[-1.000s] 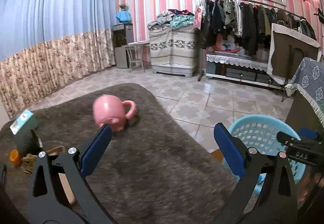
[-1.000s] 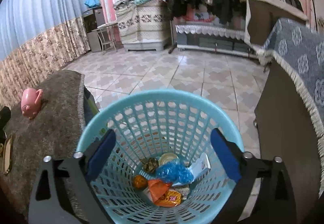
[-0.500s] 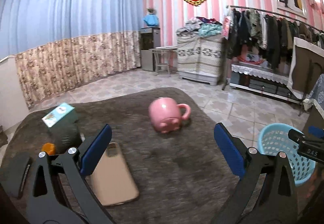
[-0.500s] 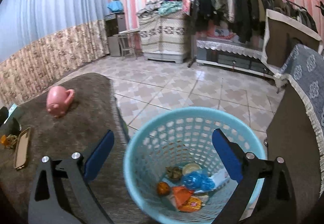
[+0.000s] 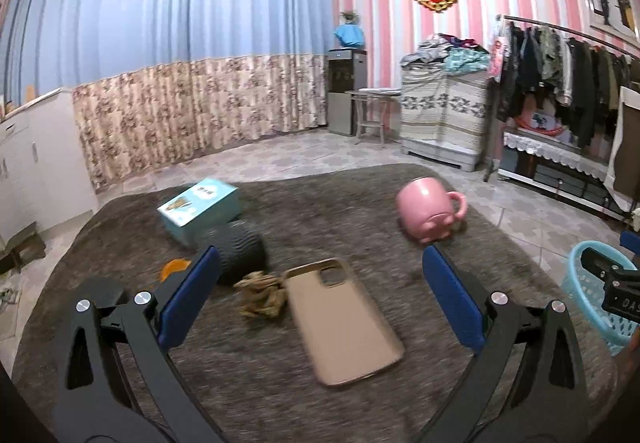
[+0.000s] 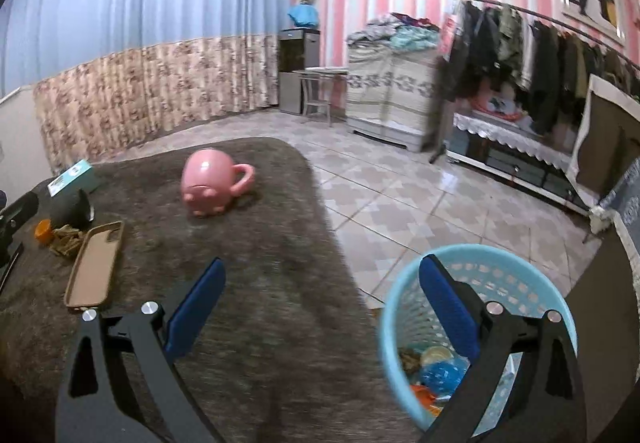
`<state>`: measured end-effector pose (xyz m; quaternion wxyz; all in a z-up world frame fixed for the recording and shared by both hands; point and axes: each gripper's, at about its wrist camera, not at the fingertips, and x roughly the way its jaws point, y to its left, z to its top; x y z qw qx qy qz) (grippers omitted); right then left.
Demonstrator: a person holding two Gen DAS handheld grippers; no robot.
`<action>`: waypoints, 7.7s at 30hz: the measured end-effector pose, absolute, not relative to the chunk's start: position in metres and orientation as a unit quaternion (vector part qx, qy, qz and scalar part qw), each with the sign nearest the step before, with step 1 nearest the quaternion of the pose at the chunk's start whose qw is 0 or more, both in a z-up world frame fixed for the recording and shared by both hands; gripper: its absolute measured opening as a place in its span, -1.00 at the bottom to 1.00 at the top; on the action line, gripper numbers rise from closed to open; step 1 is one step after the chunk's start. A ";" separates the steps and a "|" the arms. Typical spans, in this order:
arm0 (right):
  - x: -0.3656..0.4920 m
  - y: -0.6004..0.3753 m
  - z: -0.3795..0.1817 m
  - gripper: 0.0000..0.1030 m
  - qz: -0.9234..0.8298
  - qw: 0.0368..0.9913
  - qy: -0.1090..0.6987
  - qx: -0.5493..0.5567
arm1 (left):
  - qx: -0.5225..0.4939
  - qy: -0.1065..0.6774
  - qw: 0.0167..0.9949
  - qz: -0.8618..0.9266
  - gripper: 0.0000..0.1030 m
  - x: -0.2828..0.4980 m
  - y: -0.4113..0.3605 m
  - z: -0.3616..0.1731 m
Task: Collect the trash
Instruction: 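Move both tools back over the rug toward the crumpled brown paper, then grasp the crumpled brown paper with the left gripper, then lift the brown paper with the left gripper while the right gripper approaches the tan phone case, then grasp the black ribbed cylinder with the right gripper while the left gripper holds the paper, then carry the brown paper and black cylinder over to the light-blue basket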
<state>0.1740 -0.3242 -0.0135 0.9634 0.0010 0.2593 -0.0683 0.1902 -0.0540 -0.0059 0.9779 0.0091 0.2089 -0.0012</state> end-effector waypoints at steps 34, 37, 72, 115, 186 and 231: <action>0.196 -0.242 -0.034 0.85 0.004 0.961 0.276 -0.023 | -0.015 0.267 0.961 0.063 0.89 0.190 0.050 -0.057; 0.202 -0.241 -0.038 0.85 0.007 0.959 0.283 -0.019 | -0.016 0.280 0.958 0.057 0.89 0.197 0.051 -0.061; 0.209 -0.196 -0.056 0.85 0.068 0.945 0.315 -0.052 | -0.034 0.323 0.946 0.007 -0.27 0.228 0.075 -0.074; 0.298 -0.007 -0.049 0.86 0.193 0.914 0.339 -0.113 | -0.171 0.278 0.939 0.109 -0.27 0.192 0.238 -0.097; 0.221 -0.196 -0.028 0.10 0.178 0.927 0.325 0.061 | -0.028 0.256 0.965 0.052 -0.27 0.168 0.120 -0.037; 0.115 -0.507 -0.030 0.11 -0.192 0.937 0.230 0.177 | 0.046 0.283 0.906 -0.311 -0.27 0.204 -0.285 -0.027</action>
